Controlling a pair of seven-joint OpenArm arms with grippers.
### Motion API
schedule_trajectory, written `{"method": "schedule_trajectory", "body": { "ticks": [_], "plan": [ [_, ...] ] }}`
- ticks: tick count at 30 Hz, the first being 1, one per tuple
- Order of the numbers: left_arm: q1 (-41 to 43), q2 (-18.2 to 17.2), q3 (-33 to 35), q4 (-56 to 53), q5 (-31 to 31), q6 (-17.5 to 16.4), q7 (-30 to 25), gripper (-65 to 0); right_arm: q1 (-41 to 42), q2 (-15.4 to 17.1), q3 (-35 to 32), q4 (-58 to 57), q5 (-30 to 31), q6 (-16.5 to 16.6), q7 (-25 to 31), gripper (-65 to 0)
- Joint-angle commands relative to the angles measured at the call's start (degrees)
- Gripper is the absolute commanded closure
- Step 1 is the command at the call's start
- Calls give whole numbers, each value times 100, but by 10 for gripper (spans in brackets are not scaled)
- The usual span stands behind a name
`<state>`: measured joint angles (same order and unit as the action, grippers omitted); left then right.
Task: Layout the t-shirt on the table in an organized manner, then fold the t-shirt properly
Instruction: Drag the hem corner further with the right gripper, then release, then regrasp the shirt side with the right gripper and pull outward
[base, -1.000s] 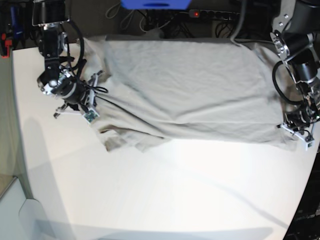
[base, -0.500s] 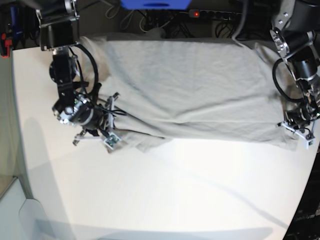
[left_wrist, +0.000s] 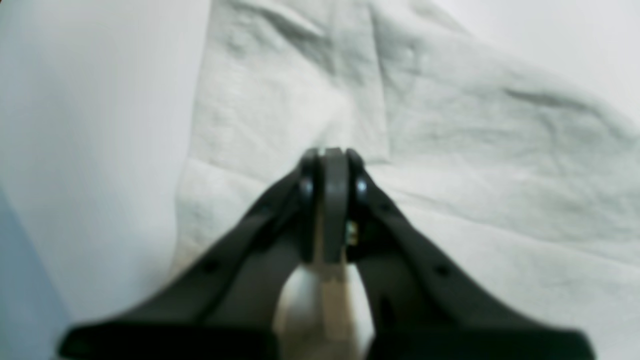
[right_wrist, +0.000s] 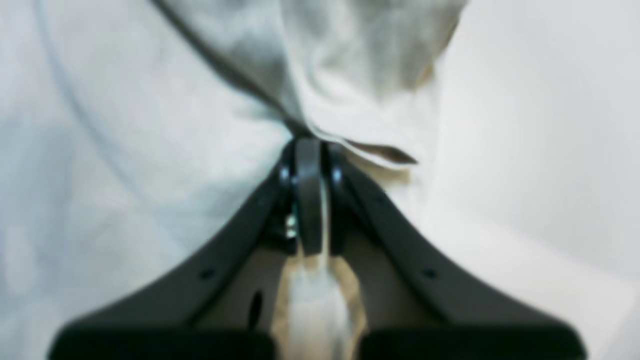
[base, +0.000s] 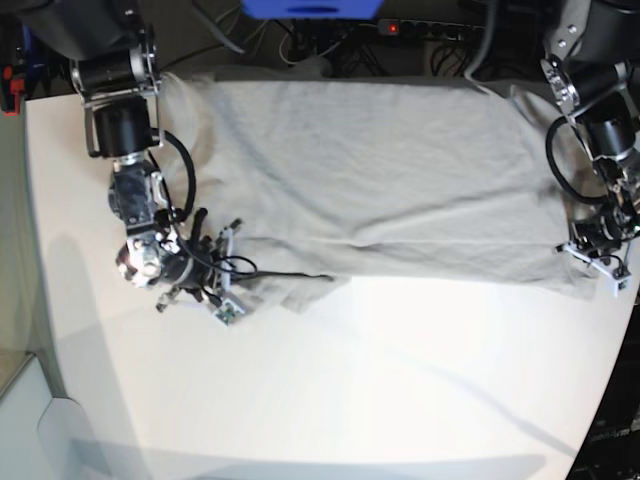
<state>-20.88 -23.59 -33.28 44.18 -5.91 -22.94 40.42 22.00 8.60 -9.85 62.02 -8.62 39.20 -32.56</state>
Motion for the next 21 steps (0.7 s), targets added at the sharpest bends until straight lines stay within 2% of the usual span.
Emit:
{"method": "schedule_trajectory", "body": {
  "ticks": [1, 7, 10, 12, 16, 18, 21],
  "plan": [
    [-52, -71, 0, 26, 103, 21, 138, -22, 292, -56, -48, -96, 58, 80, 289, -10],
    [-17, -45, 0, 26, 103, 21, 138, -22, 1233, -513, -92, -940, 49, 80, 1607, -14],
    [88, -36, 0, 26, 103, 21, 138, -22, 1761, -741, -92, -1336, 49, 80, 2020, -14],
    [97, -36, 0, 26, 103, 21, 147, -22, 2033, -785, -92, -1556, 49, -355, 2214, -15],
    [97, -45, 0, 26, 121, 21, 147, -22, 2183, -724, -92, -1652, 58, -1094, 2319, -15],
    [97, -71, 0, 26, 121, 21, 147, -22, 2112, -530, -83, -1635, 58, -1173, 2249, -15],
    [97, -89, 0, 26, 121, 21, 147, -22, 1708, -275, -83, -1415, 58, -1173, 1722, -12]
  ]
}}
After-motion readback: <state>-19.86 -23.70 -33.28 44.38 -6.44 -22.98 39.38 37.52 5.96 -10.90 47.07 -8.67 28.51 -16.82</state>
